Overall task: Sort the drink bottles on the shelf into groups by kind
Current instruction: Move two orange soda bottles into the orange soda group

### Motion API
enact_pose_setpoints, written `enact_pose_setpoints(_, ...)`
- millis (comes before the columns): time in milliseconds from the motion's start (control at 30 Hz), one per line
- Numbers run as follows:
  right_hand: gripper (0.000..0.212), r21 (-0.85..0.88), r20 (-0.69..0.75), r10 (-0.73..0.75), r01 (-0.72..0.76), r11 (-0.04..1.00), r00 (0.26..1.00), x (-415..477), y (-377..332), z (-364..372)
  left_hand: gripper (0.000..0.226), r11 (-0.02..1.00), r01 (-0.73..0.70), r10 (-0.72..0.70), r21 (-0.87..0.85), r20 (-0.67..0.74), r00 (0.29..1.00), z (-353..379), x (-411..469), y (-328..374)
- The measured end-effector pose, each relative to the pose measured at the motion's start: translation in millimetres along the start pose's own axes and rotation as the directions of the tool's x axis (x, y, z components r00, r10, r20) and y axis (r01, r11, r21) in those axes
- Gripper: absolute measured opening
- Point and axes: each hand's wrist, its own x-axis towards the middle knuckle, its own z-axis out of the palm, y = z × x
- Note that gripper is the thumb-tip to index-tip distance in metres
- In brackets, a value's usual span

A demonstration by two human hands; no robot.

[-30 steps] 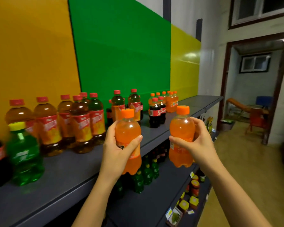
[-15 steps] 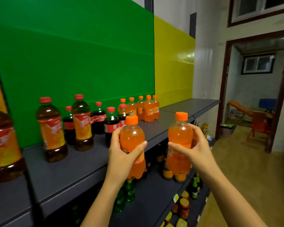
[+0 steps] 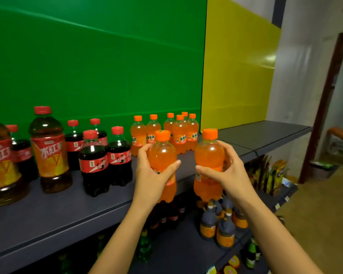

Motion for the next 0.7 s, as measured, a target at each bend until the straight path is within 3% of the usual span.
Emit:
enact_pose_setpoints(333, 0.068, 0.125, 0.145, -0.056, 0.038, 0.991, 0.988, 123.0, 65.9, 25.3, 0.070, 0.976, 0.013, 0.012, 0.217, -0.117, 0.993, 25.6, 92.3, -55.8)
enact_pose_setpoints(700, 0.068, 0.199, 0.310, -0.094, 0.032, 0.979, 0.946, 177.5, 125.1, 81.2, 0.068, 0.930, 0.083, 0.017, 0.358, -0.267, 0.963, 37.8, 118.3, -80.0)
